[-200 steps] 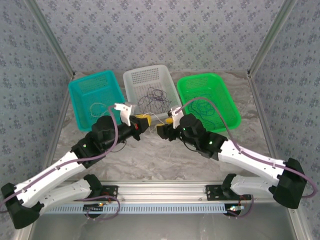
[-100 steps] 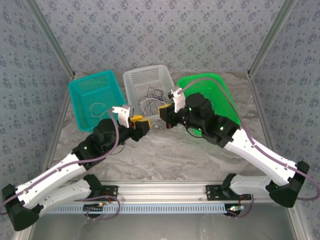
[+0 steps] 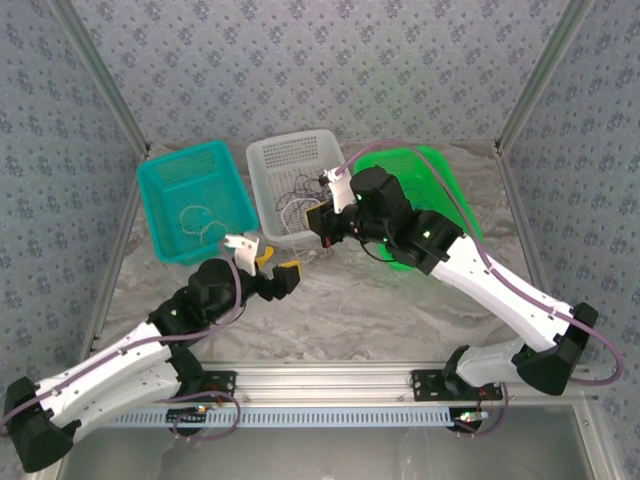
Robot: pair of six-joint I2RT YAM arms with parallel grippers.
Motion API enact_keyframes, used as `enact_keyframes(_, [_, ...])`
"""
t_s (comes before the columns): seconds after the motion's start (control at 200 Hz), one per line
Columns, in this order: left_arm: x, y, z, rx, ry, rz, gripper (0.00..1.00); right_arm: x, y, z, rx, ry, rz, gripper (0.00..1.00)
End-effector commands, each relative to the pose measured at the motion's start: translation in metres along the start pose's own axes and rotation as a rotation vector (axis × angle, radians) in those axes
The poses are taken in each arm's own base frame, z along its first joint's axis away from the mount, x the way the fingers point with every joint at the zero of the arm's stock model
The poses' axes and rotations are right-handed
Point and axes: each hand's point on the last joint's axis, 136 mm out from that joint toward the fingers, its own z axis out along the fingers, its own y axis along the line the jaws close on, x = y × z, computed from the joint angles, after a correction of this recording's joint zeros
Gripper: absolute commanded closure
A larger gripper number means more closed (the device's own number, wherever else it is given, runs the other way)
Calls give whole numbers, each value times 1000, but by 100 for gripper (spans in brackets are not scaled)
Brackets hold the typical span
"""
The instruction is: Untangle the cables
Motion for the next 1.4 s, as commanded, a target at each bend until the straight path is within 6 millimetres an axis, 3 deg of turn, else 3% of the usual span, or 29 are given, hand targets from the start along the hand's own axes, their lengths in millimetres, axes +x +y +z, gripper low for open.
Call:
enact_keyframes(0.0, [-19, -7, -3, 25, -78, 66, 13, -17, 18, -10, -80, -21, 6, 100])
enact_keyframes(0.175, [-30, 3, 1, -52, -113, 161, 10, -26, 37, -14, -172, -28, 19, 100])
enact_keyframes(0.44, [-69, 6, 0, -119, -275, 233, 7, -36, 59, -17, -271, -21, 38, 100])
enact_keyframes(0.74, [-94, 2, 0, -133, -406, 237, 19, -43, 74, -18, -332, -27, 69, 100])
enact_keyframes(0.83, [-91, -6, 14, -96, -367, 256, 24, -49, 83, -20, -376, -39, 79, 100])
enact_keyframes(0.974, [-74, -8, 41, -79, -290, 296, 45, -62, 98, -29, -459, -64, 101, 100])
enact_keyframes(1.164, [-32, 26, 74, -166, -130, 293, 64, -93, 109, -54, -516, -119, 99, 100])
enact_keyframes(1.399, [5, 71, 78, -284, -12, 246, 75, -126, 98, -72, -507, -168, 104, 100])
